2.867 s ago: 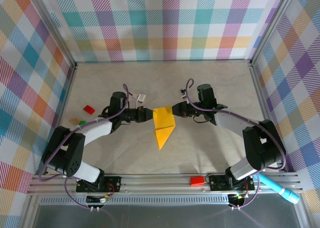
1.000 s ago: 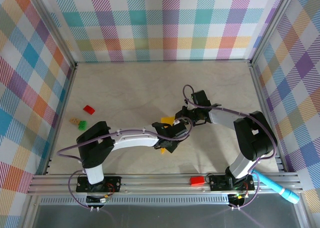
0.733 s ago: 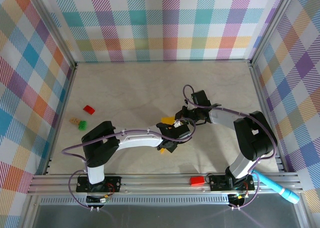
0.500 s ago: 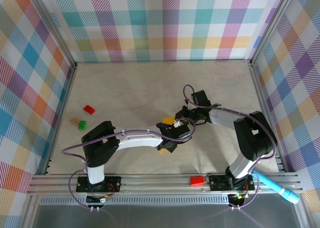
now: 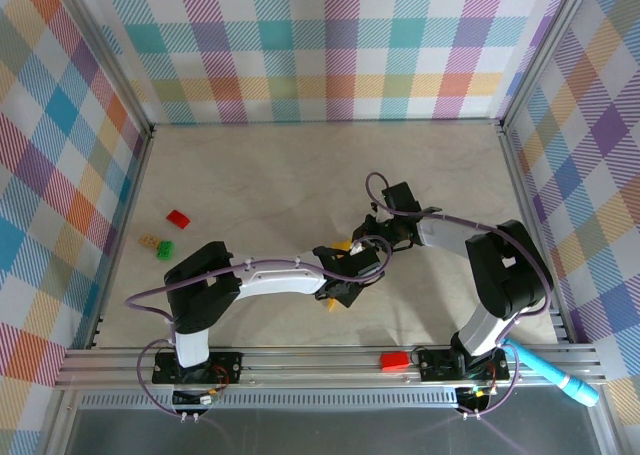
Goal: Fold a paper plane with a square sheet of paper (fold left side to right side)
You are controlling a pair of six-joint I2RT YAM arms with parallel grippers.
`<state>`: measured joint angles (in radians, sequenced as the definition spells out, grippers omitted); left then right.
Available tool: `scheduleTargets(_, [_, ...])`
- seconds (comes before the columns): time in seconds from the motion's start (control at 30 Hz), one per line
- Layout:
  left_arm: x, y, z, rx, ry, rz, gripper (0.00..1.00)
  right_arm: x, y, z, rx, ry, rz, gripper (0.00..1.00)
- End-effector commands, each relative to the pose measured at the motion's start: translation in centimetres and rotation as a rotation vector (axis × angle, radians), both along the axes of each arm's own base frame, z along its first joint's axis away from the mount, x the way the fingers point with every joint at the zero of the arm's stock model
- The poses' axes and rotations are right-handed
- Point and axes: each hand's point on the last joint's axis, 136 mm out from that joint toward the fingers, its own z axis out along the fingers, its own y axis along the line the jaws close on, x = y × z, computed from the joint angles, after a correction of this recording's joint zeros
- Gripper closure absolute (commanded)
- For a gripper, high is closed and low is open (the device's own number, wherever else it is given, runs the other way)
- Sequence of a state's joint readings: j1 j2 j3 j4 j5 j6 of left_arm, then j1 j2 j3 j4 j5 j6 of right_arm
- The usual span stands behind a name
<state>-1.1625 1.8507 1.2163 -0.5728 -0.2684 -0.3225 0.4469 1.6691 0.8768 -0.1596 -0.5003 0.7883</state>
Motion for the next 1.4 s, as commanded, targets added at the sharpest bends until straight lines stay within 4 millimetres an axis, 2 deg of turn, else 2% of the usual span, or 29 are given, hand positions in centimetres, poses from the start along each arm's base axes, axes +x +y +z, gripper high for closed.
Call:
scheduleTargets(0.0, [-0.6,0.3,-1.2,-0.015,0.054,0.024,0.98,0.2,-0.1,0.4,-0.031,-0.018,0.016,0.90])
scheduleTargets(0.23, [-0.2,0.5,-0.8,-0.080,0.082,0.059,1.00,0.8,-2.1,2.1,-0.043,-0.069,-0.028,0.71])
scheduleTargets(0.4, [0.2,0.1,1.1,-0.214,0.103,0.067,1.00,1.2,-5.1,4.3,-0.040,-0.138,-0.089,0.55])
scheduleTargets(0.53, [0.5,-0.3,2.6,-0.356,0.151,0.070,1.00,0.8,-7.0,4.7,-0.031,-0.173,-0.108,0.47])
scheduleTargets(0.63, [0.7,-0.8,3.3,-0.485,0.224,0.074,1.00,0.1,-6.8,4.6,-0.003,-0.193,-0.074,0.45])
scheduleTargets(0.87, [1.3,-1.5,2.7,-0.709,0.391,0.143,1.00,-0.8,-5.5,3.5,0.106,-0.184,-0.052,0.45])
scheduleTargets(1.1, [1.9,-2.9,1.9,-0.817,0.494,0.187,1.00,-1.9,-5.1,1.9,0.115,-0.149,-0.051,0.46])
scheduleTargets(1.37, [3.5,-3.2,1.0,-0.898,0.560,0.279,1.00,-2.2,-4.1,0.8,0.122,-0.129,-0.043,0.47])
